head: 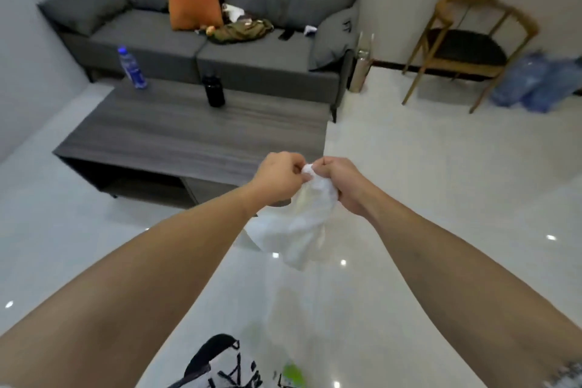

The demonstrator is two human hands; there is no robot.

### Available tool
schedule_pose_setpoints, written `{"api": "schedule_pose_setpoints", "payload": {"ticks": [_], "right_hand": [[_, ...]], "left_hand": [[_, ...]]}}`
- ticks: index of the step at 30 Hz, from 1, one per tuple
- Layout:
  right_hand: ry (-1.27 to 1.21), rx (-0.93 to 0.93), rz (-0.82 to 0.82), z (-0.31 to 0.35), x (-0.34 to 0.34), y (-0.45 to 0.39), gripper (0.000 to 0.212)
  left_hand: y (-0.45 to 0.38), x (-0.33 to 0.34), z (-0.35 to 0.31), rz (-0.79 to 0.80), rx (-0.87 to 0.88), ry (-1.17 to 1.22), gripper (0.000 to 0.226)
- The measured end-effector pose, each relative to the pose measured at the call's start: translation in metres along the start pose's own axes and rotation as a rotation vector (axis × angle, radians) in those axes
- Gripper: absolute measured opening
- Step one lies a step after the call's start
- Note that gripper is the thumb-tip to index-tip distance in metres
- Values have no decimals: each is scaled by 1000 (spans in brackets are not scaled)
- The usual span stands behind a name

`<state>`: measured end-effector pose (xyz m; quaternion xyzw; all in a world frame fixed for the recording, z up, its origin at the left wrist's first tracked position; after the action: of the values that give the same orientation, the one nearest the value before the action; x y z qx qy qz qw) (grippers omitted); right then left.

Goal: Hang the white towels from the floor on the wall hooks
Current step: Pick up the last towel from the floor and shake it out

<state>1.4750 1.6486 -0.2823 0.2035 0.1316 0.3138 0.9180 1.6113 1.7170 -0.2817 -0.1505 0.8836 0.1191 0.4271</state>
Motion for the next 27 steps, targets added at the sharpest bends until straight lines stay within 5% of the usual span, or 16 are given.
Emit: {"api": "schedule_pose_setpoints", "payload": {"ticks": [4,12,15,18,23,27], "right_hand": [[351,-170,-150,37,-55,-14,30],[593,-157,-559,93,-159,-95,11],[540,-183,-648,144,-176,-137,20],[598,-283,-591,205,-173,-182,15],[804,-324,-562,254,-199,-245,17],[1071,-88,-521,244,-263,-281,21]], "left_hand": [[-59,-25,-41,-115,111,-12,18],[-223,-99,-56,-357,80,-35,25],[-281,-111,-75,-80,133,-134,21],[-324,-92,-121,214,345,-112,56],[-397,-75,-161,211,462,19,26],[-461,-85,-158,46,343,-4,17]]}}
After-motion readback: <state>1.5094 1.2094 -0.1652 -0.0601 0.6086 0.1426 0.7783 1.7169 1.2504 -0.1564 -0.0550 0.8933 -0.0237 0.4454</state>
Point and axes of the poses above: each hand's wrist, its own y-axis away from the middle knuckle, its own x-axis out of the palm, z = x × y, the point moved 2 cm from there along -y, towards the middle knuckle, and after that the axes turned 2 degrees about -z, right-handed, at the moved point
